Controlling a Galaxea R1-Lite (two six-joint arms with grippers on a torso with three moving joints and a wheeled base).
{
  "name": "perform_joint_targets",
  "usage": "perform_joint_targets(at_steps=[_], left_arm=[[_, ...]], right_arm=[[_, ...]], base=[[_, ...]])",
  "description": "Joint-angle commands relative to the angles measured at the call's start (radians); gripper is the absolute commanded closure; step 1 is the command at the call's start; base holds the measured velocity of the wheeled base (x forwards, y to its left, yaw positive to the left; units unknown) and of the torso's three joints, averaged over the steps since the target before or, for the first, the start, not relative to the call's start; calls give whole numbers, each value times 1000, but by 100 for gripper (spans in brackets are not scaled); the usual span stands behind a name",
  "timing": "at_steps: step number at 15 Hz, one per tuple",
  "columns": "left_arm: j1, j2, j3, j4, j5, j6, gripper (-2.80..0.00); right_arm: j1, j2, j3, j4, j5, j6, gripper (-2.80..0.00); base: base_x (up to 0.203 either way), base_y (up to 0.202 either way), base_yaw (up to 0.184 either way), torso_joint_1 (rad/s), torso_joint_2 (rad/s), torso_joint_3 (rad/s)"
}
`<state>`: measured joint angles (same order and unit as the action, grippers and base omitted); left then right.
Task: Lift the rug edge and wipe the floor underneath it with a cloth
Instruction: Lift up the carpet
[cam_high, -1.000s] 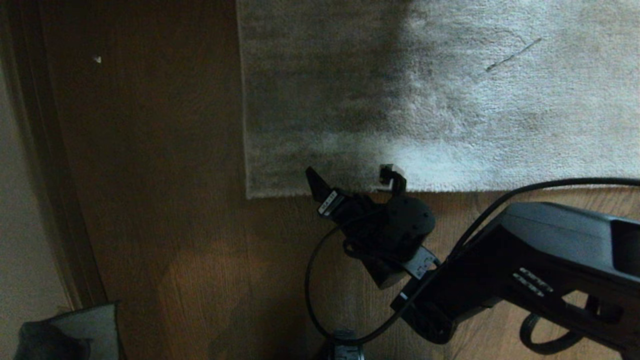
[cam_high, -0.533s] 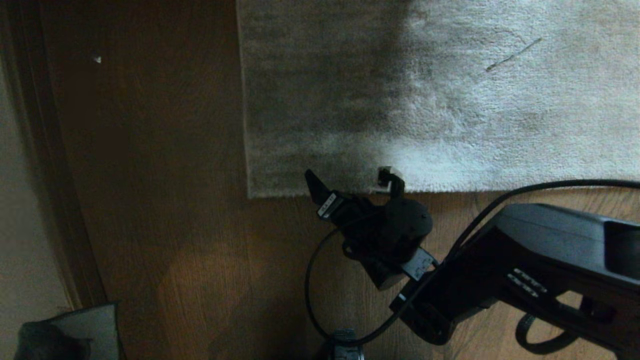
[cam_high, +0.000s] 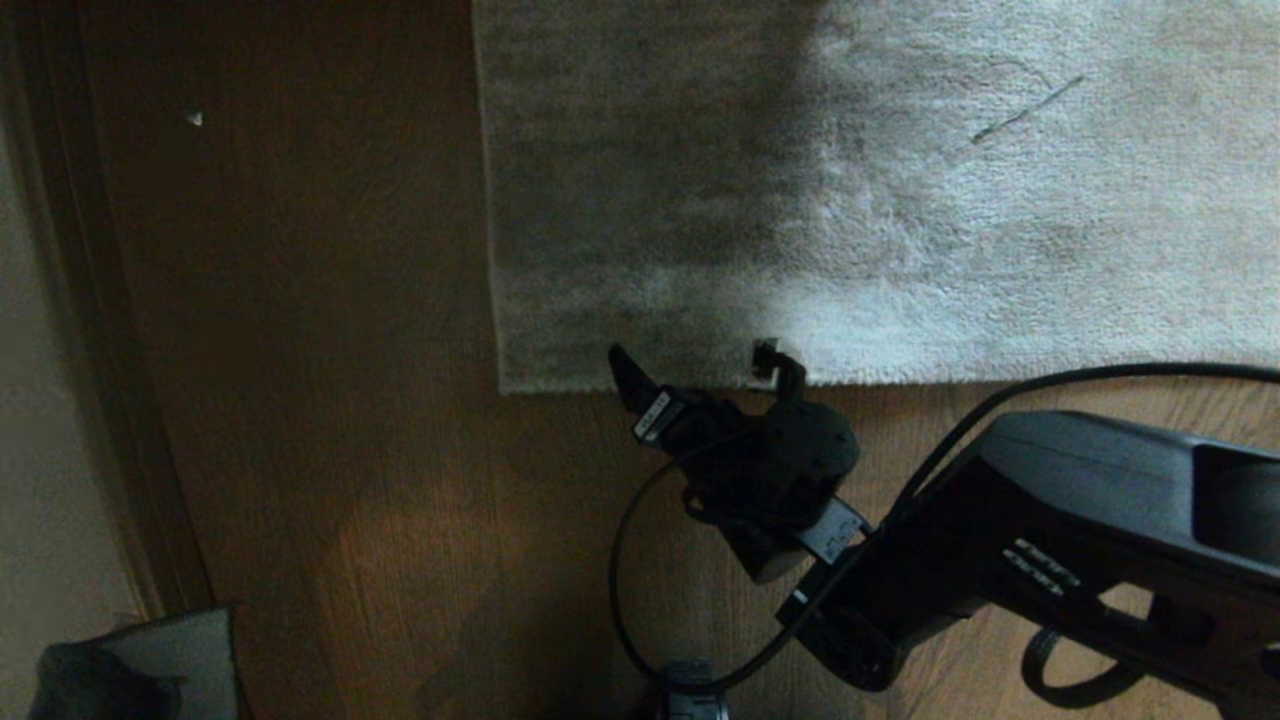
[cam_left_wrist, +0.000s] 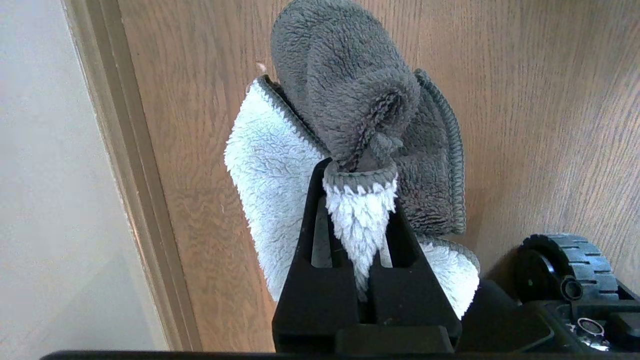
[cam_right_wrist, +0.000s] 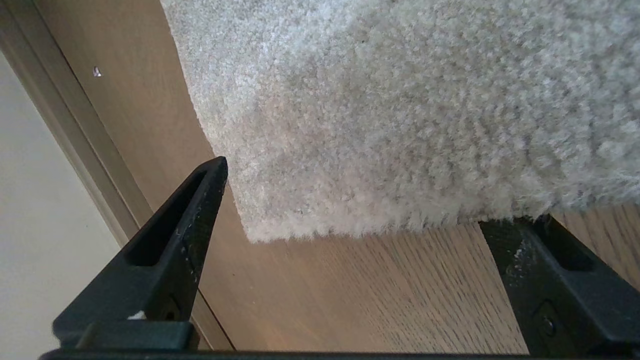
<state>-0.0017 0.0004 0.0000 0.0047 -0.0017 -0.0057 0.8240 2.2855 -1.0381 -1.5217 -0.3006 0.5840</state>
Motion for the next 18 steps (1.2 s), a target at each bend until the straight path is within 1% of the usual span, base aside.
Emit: perform_joint_targets(at_steps=[1, 18], left_arm=[[0, 0, 0, 0, 0, 0, 0], [0, 0, 0, 0, 0, 0, 0]], right_arm=[[0, 3, 0, -48, -2, 3, -280], [-2, -10, -3, -48, -3, 2, -280]], base=[[0, 0, 0, 0, 0, 0], [0, 0, 0, 0, 0, 0]])
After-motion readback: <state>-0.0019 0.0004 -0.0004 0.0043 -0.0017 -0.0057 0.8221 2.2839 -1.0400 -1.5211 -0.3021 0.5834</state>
